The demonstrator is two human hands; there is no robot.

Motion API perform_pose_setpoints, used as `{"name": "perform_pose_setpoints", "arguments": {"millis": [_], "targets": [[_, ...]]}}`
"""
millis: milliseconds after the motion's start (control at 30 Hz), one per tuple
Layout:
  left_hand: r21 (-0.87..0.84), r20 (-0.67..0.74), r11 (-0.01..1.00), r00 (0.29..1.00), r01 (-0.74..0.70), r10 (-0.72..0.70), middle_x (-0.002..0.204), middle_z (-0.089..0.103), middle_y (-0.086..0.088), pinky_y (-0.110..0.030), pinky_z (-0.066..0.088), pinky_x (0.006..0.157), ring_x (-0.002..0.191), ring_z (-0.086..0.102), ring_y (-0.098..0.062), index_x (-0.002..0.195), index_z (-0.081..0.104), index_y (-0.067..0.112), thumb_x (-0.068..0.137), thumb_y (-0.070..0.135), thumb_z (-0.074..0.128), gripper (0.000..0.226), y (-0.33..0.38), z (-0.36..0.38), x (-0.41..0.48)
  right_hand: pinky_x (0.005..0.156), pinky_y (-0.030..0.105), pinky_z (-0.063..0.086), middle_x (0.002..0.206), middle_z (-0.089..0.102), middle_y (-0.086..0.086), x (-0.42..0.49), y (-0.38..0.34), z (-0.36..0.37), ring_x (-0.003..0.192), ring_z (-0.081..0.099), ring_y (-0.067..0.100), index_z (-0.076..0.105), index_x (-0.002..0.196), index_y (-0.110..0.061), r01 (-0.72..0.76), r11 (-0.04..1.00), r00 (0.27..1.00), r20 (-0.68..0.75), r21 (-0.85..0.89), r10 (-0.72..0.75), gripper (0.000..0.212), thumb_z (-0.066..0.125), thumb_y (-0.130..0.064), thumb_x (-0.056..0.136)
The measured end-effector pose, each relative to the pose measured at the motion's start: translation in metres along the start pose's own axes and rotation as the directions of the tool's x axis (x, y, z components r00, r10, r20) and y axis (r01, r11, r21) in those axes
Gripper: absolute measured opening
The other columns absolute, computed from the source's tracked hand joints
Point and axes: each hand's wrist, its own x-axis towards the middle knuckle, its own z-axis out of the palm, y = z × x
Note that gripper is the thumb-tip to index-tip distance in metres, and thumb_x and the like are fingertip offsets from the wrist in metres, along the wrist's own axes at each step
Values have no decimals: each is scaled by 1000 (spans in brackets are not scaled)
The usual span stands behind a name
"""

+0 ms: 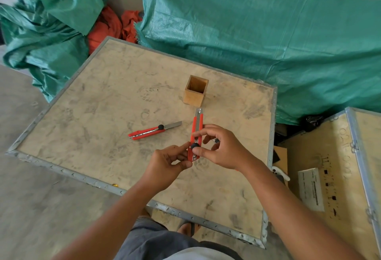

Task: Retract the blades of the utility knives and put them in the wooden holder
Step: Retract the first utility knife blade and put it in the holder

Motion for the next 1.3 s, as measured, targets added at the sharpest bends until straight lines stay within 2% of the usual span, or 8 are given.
{"name": "perform_pose_setpoints", "arguments": {"millis": [200,367,533,733,900,1067,1133,1300], "targets": [[10,15,1000,1000,-18,18,93,72,-9,-32,56,93,90,71,-17,121,65,27,77,-9,76,58,9,-3,5,66,35,58,107,68,-10,4,-4,7,96,66,10,71,83,-22,40,999,988,-147,1,-39,22,87,-36,76],[11,5,1000,1000,-4,4,97,73,-13,-35,56,94,91,72,-19,123,66,22,77,-9,76,56,14,-9,13,73,34,62,122,66,-15,5,-6,1,101,64,9,77,106,-29,29,997,996,-84,77,-23,27,85,-28,80],[37,45,999,999,-31,29,93,73,-13,-32,58,90,84,68,-11,126,66,14,78,-11,74,55,23,-14,28,70,32,62,111,68,-15,17,-11,8,103,67,7,68,87,-20,40,998,972,-235,46,-28,25,87,-32,77],[67,64,998,998,-15,11,96,76,-10,-22,56,84,85,71,-14,123,66,23,77,-9,76,56,32,-25,64,82,26,62,112,75,-8,50,-8,-7,99,71,4,72,118,-22,-1,982,936,-346,190,68,27,75,-22,91],[178,36,984,999,2,-8,96,77,7,-24,56,88,88,73,-14,121,68,26,77,1,79,52,34,-30,122,89,36,63,109,77,-3,98,0,-31,100,73,11,74,115,-21,-4,984,902,-423,180,81,31,79,-10,86],[253,32,967,999,-42,35,103,76,5,-20,53,86,86,73,-11,120,69,23,79,2,78,47,47,-27,187,87,33,61,110,77,1,149,7,-57,101,73,14,76,112,-21,10,992,831,-553,123,60,33,82,-8,82],[335,14,941,999,-42,40,112,74,1,-23,49,94,95,68,-5,124,67,22,78,4,79,51,51,-25,212,82,31,63,108,77,4,168,12,-63,92,75,14,77,110,-19,3,995,794,-605,103,60,33,82,-5,81],[564,-43,818,994,111,-105,157,36,-5,-39,31,114,143,36,-27,148,38,21,82,16,78,77,37,-24,255,76,15,60,109,79,3,200,33,-62,81,76,14,78,109,-15,-55,998,749,-659,38,67,29,78,-1,84]]}}
